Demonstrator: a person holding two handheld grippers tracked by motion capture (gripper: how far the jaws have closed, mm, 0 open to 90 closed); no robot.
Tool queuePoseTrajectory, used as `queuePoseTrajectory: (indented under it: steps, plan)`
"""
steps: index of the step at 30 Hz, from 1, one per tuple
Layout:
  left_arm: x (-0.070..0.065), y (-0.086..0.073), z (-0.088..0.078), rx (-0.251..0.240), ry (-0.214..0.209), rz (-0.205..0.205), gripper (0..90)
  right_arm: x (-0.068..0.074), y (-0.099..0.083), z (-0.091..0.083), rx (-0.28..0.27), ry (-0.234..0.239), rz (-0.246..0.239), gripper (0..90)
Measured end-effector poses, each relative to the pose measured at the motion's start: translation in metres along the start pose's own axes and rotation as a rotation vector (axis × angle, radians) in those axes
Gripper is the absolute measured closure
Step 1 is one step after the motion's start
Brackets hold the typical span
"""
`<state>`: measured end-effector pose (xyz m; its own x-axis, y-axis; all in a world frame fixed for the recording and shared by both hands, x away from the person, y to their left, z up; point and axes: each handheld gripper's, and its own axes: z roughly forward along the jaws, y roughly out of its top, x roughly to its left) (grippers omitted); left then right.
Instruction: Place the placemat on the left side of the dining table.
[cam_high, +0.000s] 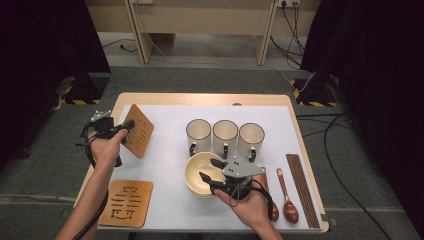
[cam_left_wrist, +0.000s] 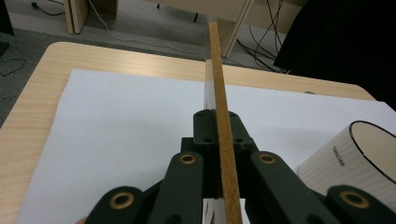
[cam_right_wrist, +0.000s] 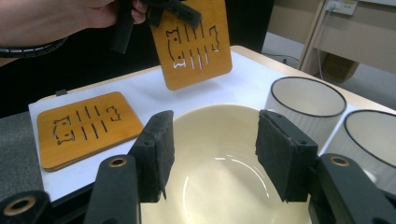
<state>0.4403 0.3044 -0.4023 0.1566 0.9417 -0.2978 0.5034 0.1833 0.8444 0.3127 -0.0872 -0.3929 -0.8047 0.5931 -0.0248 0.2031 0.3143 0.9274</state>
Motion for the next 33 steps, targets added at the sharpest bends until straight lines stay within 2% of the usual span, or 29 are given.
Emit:
queuePoseTrajectory:
  steps: [15, 28, 33]
  plan:
    - [-0.013, 0.004, 0.021, 0.013, 0.01, 0.011, 85.6, -0.01, -0.001, -0.009, -0.016, -0.031, 0.022, 47.1]
    - [-0.02, -0.001, 0.039, 0.031, 0.01, -0.02, 85.5, -0.01, -0.001, -0.007, -0.011, -0.031, 0.022, 47.0]
    - [-0.021, -0.003, 0.044, 0.035, 0.007, -0.049, 85.5, -0.011, -0.001, -0.008, -0.013, -0.035, 0.018, 47.0]
